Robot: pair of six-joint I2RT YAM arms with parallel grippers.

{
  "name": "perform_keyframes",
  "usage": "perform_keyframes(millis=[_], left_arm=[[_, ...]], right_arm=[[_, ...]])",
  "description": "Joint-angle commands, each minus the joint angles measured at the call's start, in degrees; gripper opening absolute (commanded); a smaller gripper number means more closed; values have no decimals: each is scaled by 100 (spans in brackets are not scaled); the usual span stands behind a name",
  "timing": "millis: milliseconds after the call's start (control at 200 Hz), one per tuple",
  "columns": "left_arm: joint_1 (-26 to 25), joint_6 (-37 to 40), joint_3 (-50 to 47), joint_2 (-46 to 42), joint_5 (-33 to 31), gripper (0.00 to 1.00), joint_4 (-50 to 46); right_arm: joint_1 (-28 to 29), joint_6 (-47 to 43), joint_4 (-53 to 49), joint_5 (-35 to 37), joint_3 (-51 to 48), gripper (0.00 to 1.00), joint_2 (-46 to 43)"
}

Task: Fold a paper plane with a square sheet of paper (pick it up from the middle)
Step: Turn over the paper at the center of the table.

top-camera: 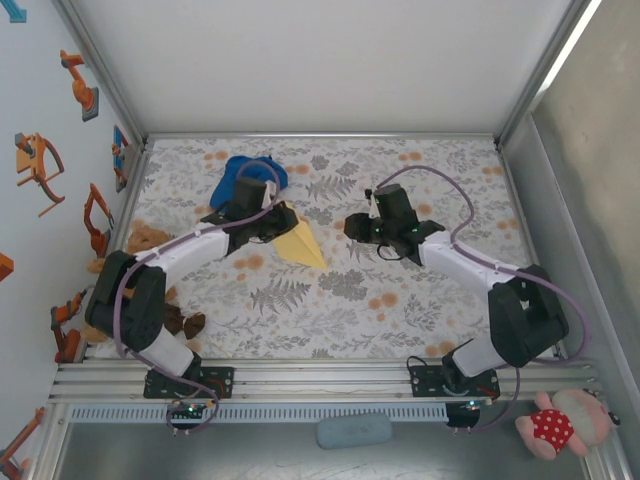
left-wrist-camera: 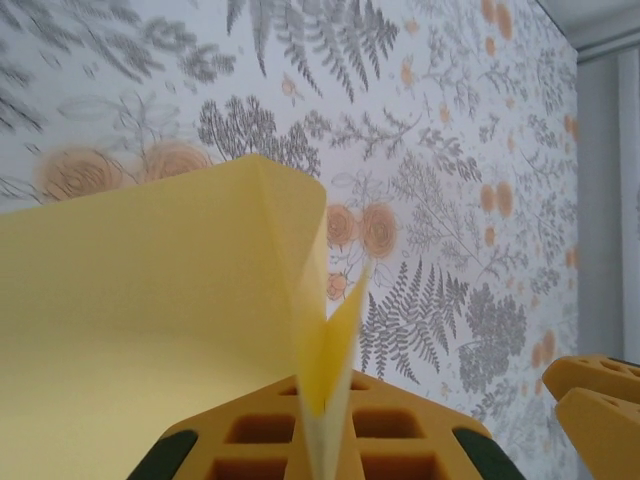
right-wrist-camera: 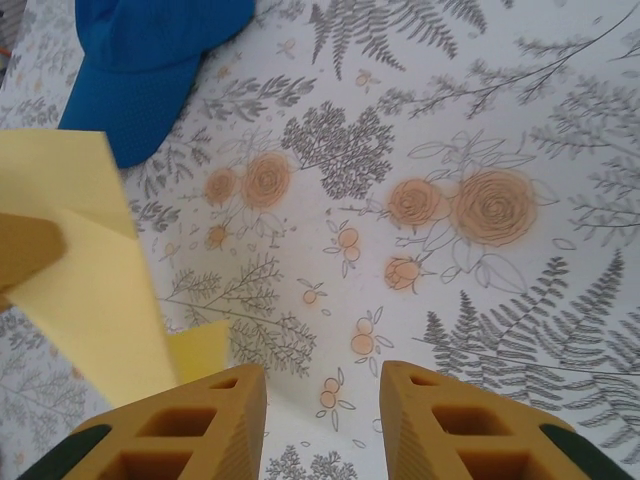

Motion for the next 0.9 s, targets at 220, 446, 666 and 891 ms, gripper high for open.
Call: perform_keyframes(millis=[220, 446, 666, 891], left_arm=[[-285, 1220, 1668, -116, -2967, 10, -4084], [-749, 1311, 2694, 927, -4713, 10, -5350], [-1086, 1387, 3512, 2082, -5632, 10, -5912], [-1404, 1360, 4376, 3244, -6344, 10, -6423]], right_arm=[[-75, 90, -269, 680, -184, 35, -293], [-109, 165, -532, 1143, -284, 34, -497], [-123, 224, -933, 1964, -526, 31, -889], [-166, 609, -1331, 2943, -945, 31, -1492]])
